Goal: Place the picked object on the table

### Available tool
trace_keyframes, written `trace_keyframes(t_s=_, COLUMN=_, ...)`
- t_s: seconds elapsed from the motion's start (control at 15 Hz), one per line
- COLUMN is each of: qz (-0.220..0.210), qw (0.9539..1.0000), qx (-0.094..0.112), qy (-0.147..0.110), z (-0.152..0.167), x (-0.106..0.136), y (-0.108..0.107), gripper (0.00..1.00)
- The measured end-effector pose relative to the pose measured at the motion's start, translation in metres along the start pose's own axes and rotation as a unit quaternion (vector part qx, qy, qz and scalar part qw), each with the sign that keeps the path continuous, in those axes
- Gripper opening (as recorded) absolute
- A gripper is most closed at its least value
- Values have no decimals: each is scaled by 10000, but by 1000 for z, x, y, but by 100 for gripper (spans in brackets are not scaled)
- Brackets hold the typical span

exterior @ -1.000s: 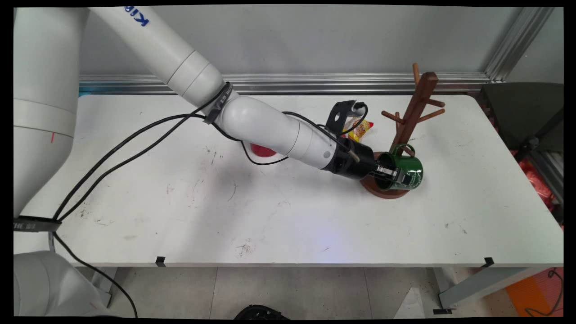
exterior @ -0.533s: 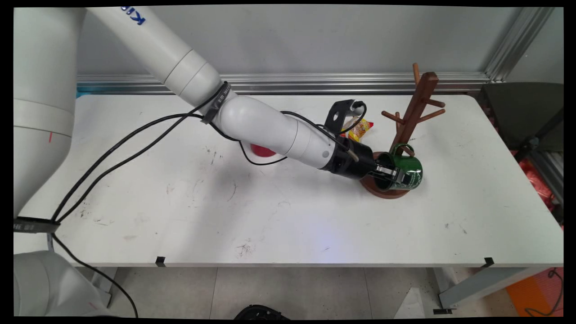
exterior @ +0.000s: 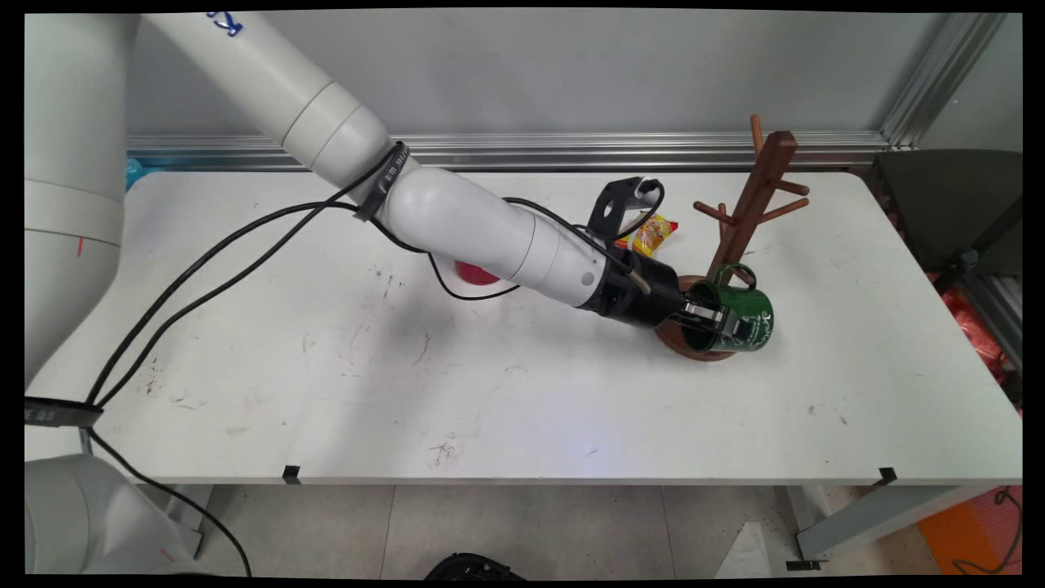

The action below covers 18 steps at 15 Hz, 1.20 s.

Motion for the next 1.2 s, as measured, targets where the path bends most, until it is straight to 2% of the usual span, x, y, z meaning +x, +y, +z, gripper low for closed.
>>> trace_keyframes(t_s=0.67, qz=39, qw=9995, qx=-295, qy=-59, z=-9, x=3, y=21, gripper=0)
trace_keyframes(t_s=1.2, qz=29, qw=9991, qx=-420, qy=-93, z=-11, x=4, y=35, gripper=0)
